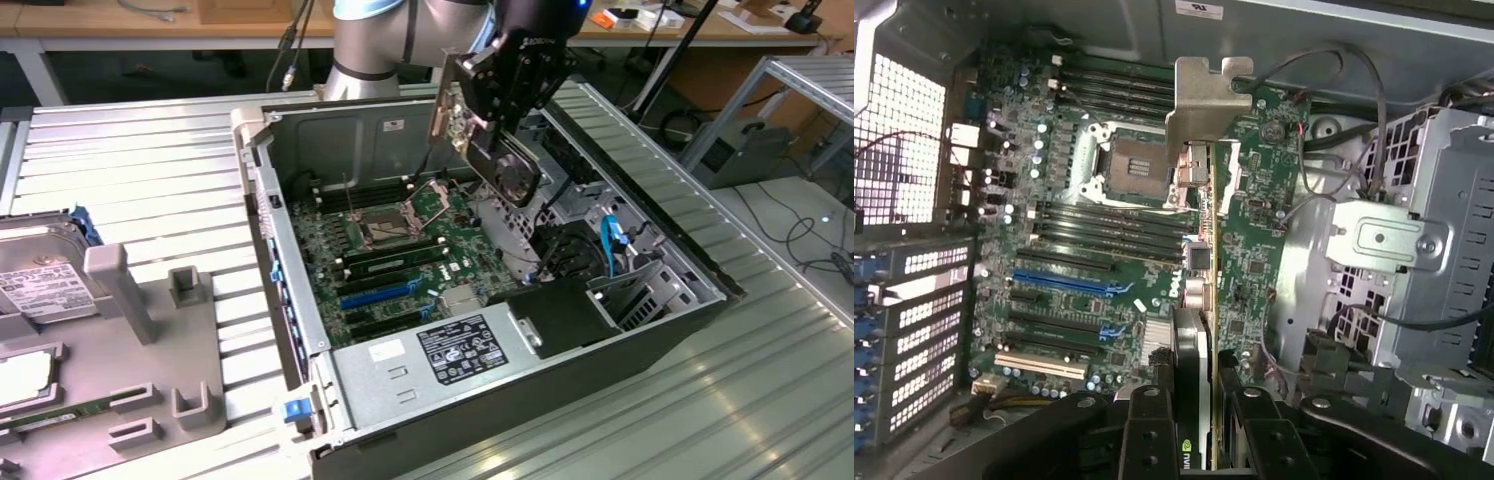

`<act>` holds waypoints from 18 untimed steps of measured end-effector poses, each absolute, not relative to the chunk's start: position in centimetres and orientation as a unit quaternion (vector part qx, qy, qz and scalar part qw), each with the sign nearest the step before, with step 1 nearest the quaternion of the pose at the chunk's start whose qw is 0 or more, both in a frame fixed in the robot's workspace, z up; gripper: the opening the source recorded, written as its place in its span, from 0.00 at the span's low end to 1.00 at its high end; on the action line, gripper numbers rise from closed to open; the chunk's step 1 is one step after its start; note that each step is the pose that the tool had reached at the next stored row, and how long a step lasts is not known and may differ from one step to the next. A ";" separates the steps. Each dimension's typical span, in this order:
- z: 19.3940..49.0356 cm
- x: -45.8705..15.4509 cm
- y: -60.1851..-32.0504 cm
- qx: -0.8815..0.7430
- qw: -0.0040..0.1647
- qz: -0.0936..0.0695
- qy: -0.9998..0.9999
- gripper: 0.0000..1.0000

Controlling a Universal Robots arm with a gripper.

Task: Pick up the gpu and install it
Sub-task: 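Insert the gpu into the slot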

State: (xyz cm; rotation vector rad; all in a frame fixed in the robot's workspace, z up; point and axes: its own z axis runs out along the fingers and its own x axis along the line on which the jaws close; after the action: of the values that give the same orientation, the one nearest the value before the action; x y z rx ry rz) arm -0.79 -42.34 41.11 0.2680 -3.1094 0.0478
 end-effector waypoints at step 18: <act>41.1 -0.8 -42.3 0.170 0.009 0.016 -0.985 0.27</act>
State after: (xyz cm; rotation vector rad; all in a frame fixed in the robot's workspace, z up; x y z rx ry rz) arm -0.79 -42.34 41.11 0.5303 -3.0782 0.0505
